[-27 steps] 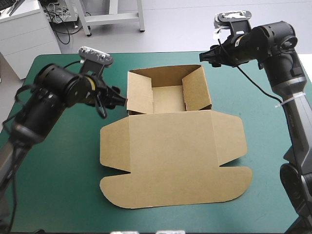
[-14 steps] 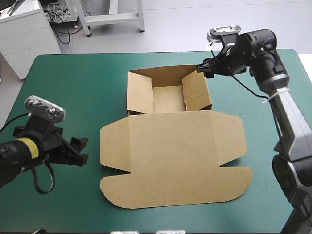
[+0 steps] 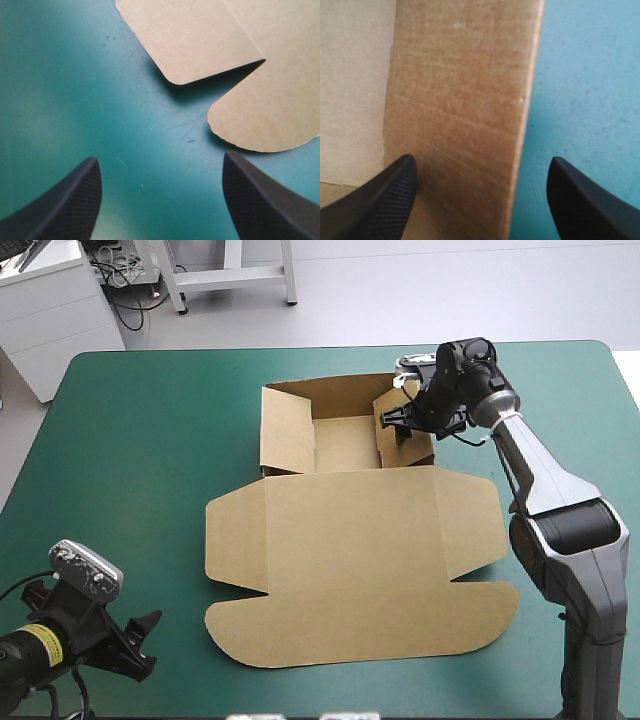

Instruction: Fold the box

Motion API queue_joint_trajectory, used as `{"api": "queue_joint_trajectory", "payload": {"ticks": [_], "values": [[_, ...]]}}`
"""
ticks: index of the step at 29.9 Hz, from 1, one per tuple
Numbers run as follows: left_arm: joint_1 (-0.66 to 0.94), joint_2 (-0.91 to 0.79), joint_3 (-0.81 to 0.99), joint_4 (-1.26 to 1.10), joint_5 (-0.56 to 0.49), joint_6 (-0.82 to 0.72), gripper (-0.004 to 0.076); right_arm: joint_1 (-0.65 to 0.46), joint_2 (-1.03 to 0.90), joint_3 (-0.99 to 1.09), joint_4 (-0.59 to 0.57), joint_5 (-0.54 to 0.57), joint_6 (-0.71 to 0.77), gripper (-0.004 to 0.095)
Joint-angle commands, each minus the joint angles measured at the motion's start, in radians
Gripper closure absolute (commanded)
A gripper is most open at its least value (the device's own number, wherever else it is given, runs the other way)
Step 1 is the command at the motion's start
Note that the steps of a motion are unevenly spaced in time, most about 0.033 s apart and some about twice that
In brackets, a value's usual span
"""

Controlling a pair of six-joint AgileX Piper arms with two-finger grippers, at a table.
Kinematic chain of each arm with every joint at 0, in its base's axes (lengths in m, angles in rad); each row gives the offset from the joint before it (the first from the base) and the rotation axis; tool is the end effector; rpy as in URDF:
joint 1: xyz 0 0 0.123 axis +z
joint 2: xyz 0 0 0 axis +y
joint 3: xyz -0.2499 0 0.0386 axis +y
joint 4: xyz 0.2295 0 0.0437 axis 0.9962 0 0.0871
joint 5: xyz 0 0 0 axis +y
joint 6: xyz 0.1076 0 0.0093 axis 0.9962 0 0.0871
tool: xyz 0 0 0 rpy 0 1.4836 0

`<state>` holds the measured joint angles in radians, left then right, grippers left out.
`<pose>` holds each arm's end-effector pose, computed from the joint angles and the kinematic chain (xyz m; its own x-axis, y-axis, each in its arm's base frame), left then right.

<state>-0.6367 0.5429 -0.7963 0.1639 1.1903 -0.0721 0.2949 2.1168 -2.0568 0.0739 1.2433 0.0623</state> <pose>0.0805 -0.0391 0.3051 -0.6068 0.4355 -0.6649 0.5003 0.8593 0.1062 0.4110 0.1327 0.2453 -0.9206 -0.1900 -0.3412 -0.2349 0.9673 0.0952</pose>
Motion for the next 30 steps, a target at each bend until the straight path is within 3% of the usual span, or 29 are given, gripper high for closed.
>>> {"api": "queue_joint_trajectory", "payload": {"ticks": [1, 5, 10, 18, 30], "values": [[-0.005, -0.034, 0.007, 0.004, -0.061, -0.038, 0.0237, -0.003, -0.031, -0.024, 0.008, 0.0, -0.002, 0.0296], [-0.005, -0.059, 0.008, 0.004, -0.061, -0.038, 0.0237, -0.003, -0.014, -0.024, 0.006, 0.002, 0.0, 0.0474], [-0.005, -0.059, 0.008, 0.005, -0.061, -0.036, 0.0237, -0.003, -0.015, -0.024, -0.026, 0.003, -0.009, 0.0907], [-0.005, -0.059, 0.008, 0.002, -0.033, -0.036, 0.0237, -0.043, -0.038, -0.024, -0.144, 0.003, -0.005, 0.0926], [-0.005, -0.059, 0.008, 0.002, -0.035, -0.036, 0.0237, -0.336, -0.146, -0.014, -0.208, 0.003, -0.082, 0.0925]]}}
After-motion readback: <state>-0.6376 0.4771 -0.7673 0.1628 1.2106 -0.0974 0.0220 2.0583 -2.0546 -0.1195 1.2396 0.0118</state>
